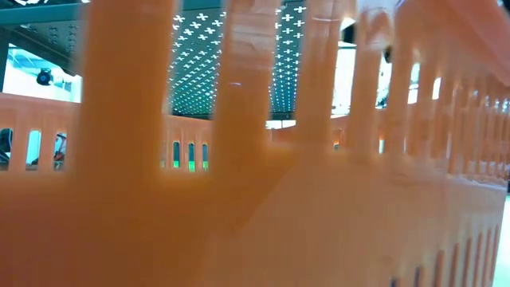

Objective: Pick & Place Office Desk Supplies
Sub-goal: Put the top orange spring keychain into the orange basket

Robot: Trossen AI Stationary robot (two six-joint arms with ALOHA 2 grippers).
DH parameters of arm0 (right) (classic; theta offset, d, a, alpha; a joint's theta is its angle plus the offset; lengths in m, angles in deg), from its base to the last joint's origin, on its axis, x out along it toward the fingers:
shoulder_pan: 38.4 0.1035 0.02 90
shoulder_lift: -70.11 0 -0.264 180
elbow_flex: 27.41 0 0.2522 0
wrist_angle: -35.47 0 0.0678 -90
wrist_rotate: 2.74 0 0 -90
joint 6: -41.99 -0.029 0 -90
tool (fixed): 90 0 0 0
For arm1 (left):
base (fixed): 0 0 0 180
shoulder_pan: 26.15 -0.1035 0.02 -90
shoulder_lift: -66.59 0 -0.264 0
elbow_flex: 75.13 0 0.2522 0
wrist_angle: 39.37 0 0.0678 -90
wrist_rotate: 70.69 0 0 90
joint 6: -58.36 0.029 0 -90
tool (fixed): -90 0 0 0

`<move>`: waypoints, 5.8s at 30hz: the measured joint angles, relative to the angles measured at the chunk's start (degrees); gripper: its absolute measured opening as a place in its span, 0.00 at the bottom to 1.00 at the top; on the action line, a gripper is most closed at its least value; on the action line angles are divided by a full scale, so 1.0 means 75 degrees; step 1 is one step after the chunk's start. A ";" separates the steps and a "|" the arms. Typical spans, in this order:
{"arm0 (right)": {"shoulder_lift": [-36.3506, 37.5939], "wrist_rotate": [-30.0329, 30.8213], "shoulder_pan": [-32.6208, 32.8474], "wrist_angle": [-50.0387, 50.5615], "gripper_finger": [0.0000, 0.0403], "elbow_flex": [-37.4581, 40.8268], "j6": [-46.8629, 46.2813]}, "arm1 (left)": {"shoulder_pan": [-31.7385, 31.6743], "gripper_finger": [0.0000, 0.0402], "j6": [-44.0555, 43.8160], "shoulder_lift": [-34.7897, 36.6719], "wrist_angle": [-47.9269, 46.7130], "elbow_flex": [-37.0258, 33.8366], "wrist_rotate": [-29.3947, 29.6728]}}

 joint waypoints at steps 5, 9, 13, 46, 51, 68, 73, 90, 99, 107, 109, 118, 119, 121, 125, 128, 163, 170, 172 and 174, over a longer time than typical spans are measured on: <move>0.1036 0.0013 -0.0324 -0.0012 0.16 0.0331 -0.0213 | 0.0000 0.24 0.0000 0.0001 0.0000 0.0000 0.0001; 0.1469 -0.0013 -0.0346 0.0048 0.16 0.0323 0.0499 | 0.0000 0.24 0.0000 0.0001 -0.0003 0.0000 0.0001; 0.1729 -0.0023 -0.0345 0.0049 0.16 0.0086 0.1292 | 0.0000 0.24 0.0000 0.0001 0.0000 0.0000 0.0000; 0.1942 -0.0036 -0.0346 0.0053 0.16 -0.0220 0.1357 | 0.0000 0.24 -0.0887 0.0001 0.0004 0.0000 -0.0070; 0.1882 -0.0028 -0.0346 0.0063 0.16 -0.0220 0.1354 | 0.0003 0.24 -0.1765 -0.0081 0.0850 0.0000 -0.0134; 0.1719 -0.0022 -0.0347 0.0093 0.16 -0.0220 0.1357 | -0.0502 0.24 -0.1264 -0.5468 -0.1297 0.2479 -0.0255; 0.1725 -0.0036 -0.0348 0.0090 0.16 -0.0220 0.1357 | -0.1169 0.24 -0.0819 -0.6186 -0.1369 0.2510 -0.0481; 0.1728 -0.0039 -0.0346 0.0091 0.16 -0.0220 0.1357 | -0.3544 0.31 0.1066 -0.8446 -0.0667 0.2503 -0.3037; 0.1728 -0.0038 -0.0349 0.0090 0.16 -0.0220 0.1357 | -0.3643 0.58 0.2223 -0.9427 -0.0287 0.2503 -0.2961; 0.1728 -0.0036 -0.0349 0.0089 0.16 -0.0220 0.1357 | -0.3631 0.64 0.2763 -0.9963 0.0070 0.2502 -0.2910; 0.1728 -0.0036 -0.0349 0.0088 0.16 -0.0220 0.1357 | -0.3614 0.64 0.2768 -1.0069 0.0084 0.2500 -0.2910; 0.1728 -0.0034 -0.0346 0.0090 0.16 -0.0220 0.1357 | -0.3617 0.60 0.2815 -1.0335 0.0749 0.2089 -0.2854; 0.1731 -0.0034 -0.0349 0.0090 0.16 -0.0220 0.1357 | -0.3617 0.60 0.2815 -1.0328 0.0926 0.1983 -0.2854; 0.1729 -0.0034 -0.0348 0.0090 0.16 -0.0220 0.1357 | -0.3617 0.58 0.2812 -1.0306 0.1147 0.1806 -0.2854; 0.1731 -0.0031 -0.0349 0.0089 0.16 -0.0220 0.1357 | -0.3614 0.56 0.2780 -1.0286 0.1387 0.1646 -0.2833; 0.1731 -0.0031 -0.0349 0.0089 0.16 -0.0220 0.1357 | -0.3614 0.54 0.2673 -1.0280 0.1405 0.1628 -0.2783; 0.1731 -0.0031 -0.0349 0.0089 0.16 -0.0220 0.1357 | -0.3588 0.04 0.2096 -0.9720 0.1378 0.1606 -0.2586; 0.1731 -0.0031 -0.0349 0.0090 0.16 -0.0220 0.1357 | -0.3243 0.04 0.1661 -0.8454 0.0977 0.1606 -0.2639; 0.1731 -0.0031 -0.0347 0.0090 0.16 -0.0220 0.1357 | -0.3055 0.04 0.1502 -0.8021 0.0965 0.1606 -0.2653; 0.1731 -0.0031 -0.0349 0.0088 0.16 -0.0220 0.1357 | -0.2808 0.04 0.1309 -0.7573 0.0990 0.1606 -0.2653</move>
